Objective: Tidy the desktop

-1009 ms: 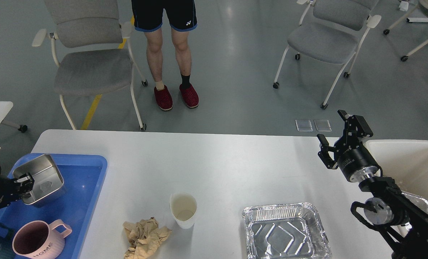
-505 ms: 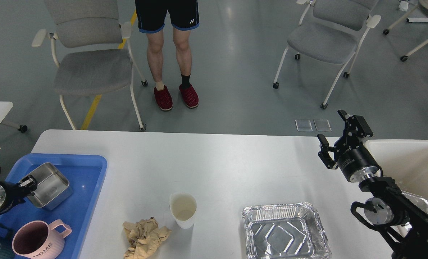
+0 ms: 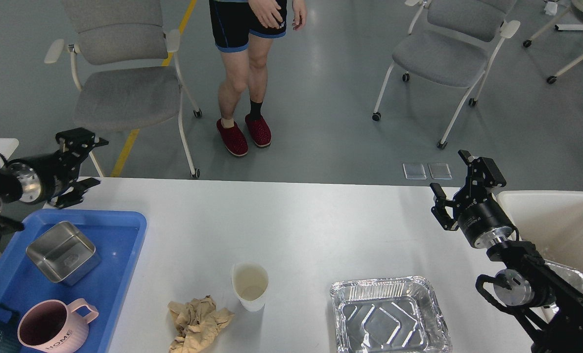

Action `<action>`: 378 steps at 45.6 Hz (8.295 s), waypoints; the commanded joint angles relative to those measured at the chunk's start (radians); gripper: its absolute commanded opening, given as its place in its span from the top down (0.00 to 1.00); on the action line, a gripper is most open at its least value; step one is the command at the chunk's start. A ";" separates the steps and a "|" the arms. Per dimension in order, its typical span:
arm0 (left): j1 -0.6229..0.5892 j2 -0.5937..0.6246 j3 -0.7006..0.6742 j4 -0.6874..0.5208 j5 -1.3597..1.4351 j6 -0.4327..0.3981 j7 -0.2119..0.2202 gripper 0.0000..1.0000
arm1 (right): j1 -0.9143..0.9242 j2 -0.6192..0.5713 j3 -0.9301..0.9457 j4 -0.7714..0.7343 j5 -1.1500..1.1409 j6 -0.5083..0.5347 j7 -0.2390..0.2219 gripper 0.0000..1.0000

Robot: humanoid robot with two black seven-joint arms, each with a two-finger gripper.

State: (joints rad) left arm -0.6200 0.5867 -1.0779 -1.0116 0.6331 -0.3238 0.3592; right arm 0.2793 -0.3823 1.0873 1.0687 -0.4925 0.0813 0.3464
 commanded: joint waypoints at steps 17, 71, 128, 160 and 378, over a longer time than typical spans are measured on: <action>0.085 -0.564 -0.536 -0.008 -0.003 0.118 -0.066 0.04 | 0.003 -0.024 -0.003 0.000 0.000 -0.002 -0.010 0.00; 0.464 -0.562 -0.614 -0.144 -0.026 0.124 -0.095 0.03 | 0.109 -1.166 -0.507 0.643 -0.377 0.379 -0.386 0.00; 0.531 -0.513 -0.611 -0.140 -0.015 0.140 -0.095 0.03 | 0.054 -0.274 -0.596 0.131 -0.952 0.341 -0.377 0.54; 0.539 -0.501 -0.613 -0.134 -0.013 0.143 -0.095 0.03 | 0.141 -0.302 -0.584 0.187 -0.957 0.359 -0.349 1.00; -0.046 0.766 -0.010 -0.634 0.097 -0.624 -0.089 1.00 | 0.517 -0.345 -0.658 0.251 -0.736 0.469 -0.426 1.00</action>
State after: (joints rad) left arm -0.6393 1.2638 -1.0366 -1.6493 0.8326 -0.8868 0.2721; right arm 0.7951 -0.7359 0.4296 1.3191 -1.2287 0.5507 -0.0797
